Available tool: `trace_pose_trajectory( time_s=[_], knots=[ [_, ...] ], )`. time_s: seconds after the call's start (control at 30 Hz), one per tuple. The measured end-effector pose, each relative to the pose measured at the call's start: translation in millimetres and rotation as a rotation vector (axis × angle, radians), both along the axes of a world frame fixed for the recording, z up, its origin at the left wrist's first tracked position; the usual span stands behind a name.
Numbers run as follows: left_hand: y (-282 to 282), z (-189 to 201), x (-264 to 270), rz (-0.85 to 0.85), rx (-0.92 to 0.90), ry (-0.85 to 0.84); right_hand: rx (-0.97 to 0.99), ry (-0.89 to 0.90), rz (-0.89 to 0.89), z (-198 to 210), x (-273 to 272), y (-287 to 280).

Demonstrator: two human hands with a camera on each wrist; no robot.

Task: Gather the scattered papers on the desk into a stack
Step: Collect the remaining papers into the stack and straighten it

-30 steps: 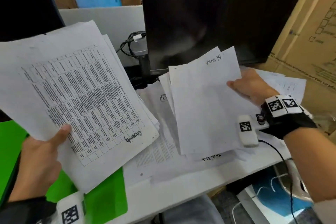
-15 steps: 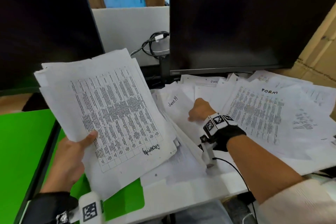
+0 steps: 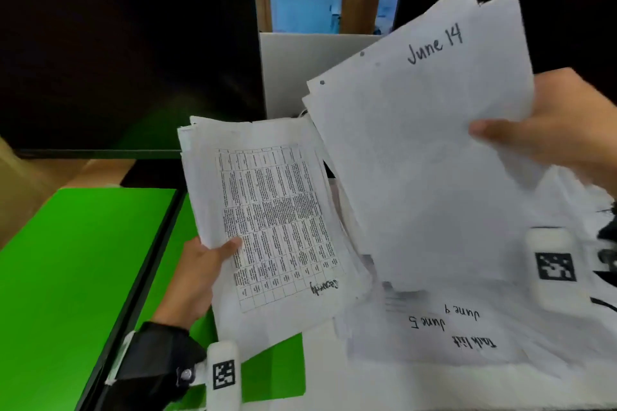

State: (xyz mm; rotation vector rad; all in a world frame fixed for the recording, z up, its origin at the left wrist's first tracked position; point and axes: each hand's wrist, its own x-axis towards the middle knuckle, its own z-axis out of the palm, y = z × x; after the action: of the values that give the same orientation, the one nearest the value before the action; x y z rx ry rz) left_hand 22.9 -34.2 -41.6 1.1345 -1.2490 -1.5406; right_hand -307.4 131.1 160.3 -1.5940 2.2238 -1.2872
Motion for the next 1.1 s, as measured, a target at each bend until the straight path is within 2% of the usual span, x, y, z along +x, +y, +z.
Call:
trace_pose_trajectory(
  time_s=[0.07,0.13,0.2,0.27,0.37,0.5,0.57,0.67,0.73,0.8,0.83,0.9,1.0,1.1],
  knots=[
    [3.8,6.8,-5.7,-0.032,-0.023,0.010,-0.061,-0.207,0.189,13.5,11.1,0.9],
    [6.5,12.9,-8.2,-0.074,-0.046,0.025,-0.048,-0.470,0.351,9.4,20.7,-7.9],
    [7.7,14.1,-8.8,-0.115,-0.057,0.063,-0.015,-0.730,0.485,-8.1,37.4,-23.3],
    [10.2,16.2,-8.9,-0.142,-0.014,0.122,0.063,-0.828,0.533,-33.8,52.2,-40.5],
    [14.6,21.1,-10.5,-0.220,0.013,0.166,0.099,-0.789,0.292,-72.3,69.7,-61.3],
    [28.2,27.2,-14.9,-0.320,-0.032,0.207,0.076,-0.729,0.178,-114.4,65.8,-85.3],
    [32.7,29.6,-15.7,-0.327,-0.018,0.242,0.111,-0.756,0.167,-121.9,61.6,-88.2],
    [34.6,34.9,-16.7,-0.329,0.028,0.210,0.182,-0.814,0.245,-131.1,56.6,-88.7],
    [32.8,41.3,-17.9,-0.316,0.092,0.250,0.130,-0.766,0.168,-136.5,56.4,-91.2],
    [29.8,47.4,-15.4,-0.341,0.145,0.302,-0.023,-0.613,0.013,-131.2,64.6,-88.8],
    [29.3,52.0,-15.3,-0.351,0.119,0.306,-0.114,-0.514,-0.036,-125.0,70.9,-86.1],
    [34.6,64.0,-18.7,-0.310,-0.037,0.254,-0.292,-0.395,-0.011,-110.2,86.1,-79.0],
    [32.7,74.0,-25.3,-0.058,-0.333,0.079,-0.512,-0.401,0.110,-90.9,101.6,-68.0],
    [24.4,69.0,-22.0,0.010,-0.468,0.033,-0.547,-0.419,0.111,-91.2,98.8,-66.1]
  ],
)
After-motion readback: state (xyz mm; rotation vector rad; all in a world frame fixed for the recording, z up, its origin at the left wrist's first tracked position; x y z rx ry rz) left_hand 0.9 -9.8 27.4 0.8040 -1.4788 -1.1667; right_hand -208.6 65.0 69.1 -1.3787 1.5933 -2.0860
